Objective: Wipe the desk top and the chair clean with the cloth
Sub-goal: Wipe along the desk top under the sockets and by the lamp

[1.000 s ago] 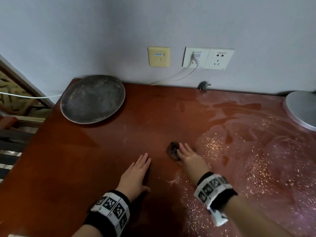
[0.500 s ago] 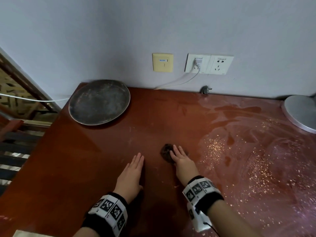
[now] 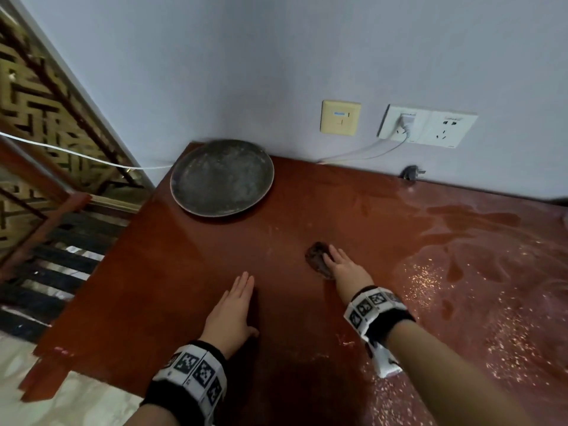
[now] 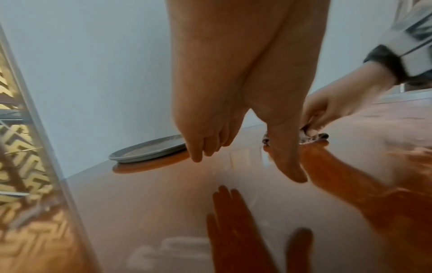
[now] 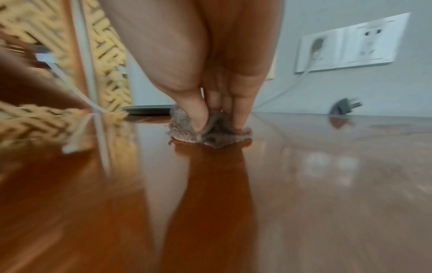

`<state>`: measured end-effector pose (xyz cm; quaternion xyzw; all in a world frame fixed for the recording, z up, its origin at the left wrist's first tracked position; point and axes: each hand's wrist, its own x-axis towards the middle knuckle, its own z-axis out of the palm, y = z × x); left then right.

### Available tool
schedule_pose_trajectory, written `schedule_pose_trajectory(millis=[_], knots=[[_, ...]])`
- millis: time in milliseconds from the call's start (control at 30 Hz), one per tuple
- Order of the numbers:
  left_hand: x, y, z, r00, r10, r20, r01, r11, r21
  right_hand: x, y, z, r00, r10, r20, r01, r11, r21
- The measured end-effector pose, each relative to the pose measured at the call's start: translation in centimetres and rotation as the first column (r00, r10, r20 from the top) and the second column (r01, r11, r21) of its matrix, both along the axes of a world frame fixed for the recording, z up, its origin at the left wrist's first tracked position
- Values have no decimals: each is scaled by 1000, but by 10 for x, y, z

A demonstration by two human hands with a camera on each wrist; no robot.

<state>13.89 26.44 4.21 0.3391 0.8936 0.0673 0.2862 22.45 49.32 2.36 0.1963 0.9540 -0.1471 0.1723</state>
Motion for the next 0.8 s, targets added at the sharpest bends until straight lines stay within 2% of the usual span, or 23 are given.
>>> schedule_pose_trajectory(millis=[67, 133, 200, 233, 267, 300, 400, 433, 467, 533, 600, 633, 700, 800], knots=[[-15, 1, 0, 1000, 20, 4, -20, 1000, -13, -26, 16, -4, 999, -40, 13, 40, 999, -8], [-28, 3, 0, 998, 56, 8, -55, 998, -27, -45, 10, -4, 1000, 7, 8, -7, 1000, -16], [-39, 4, -2, 995, 96, 10, -96, 994, -46, -45, -22, -7, 976, 217, 0, -216, 972, -91], [-43, 3, -4, 994, 105, 13, -104, 993, -63, -37, -42, -11, 927, 373, -39, -375, 918, -130], [-46, 4, -5, 995, 102, 18, -101, 991, -87, -29, -61, -14, 847, 525, -87, -532, 833, -154], [-49, 6, -6, 995, 92, 24, -88, 989, -117, -20, -76, -14, 798, 590, -122, -603, 779, -171], [-60, 17, -7, 997, 63, 48, -55, 985, -161, -34, -72, -8, 786, 599, -153, -617, 778, -119], [-63, 23, -8, 997, 65, 45, -58, 987, -148, -47, -57, -6, 797, 597, -92, -604, 792, -93], [-65, 29, -8, 997, 67, 37, -62, 990, -130, -63, -40, -3, 858, 513, -36, -514, 852, -99], [-69, 40, -8, 997, 76, 23, -74, 992, -101, -100, 1, 2, 944, 330, 13, -330, 944, -12], [-71, 46, -10, 997, 80, 23, -77, 992, -99, -124, 32, 2, 982, 178, 60, -180, 983, 44], [-72, 48, -11, 996, 84, 31, -80, 991, -105, -130, 41, 3, 987, 148, 59, -152, 986, 62], [-72, 50, -13, 993, 105, 52, -99, 990, -105, -133, 41, 2, 987, 145, 72, -151, 985, 87], [-72, 52, -14, 992, 116, 48, -111, 989, -100, -104, 9, -1, 933, 358, 21, -358, 934, -22]])
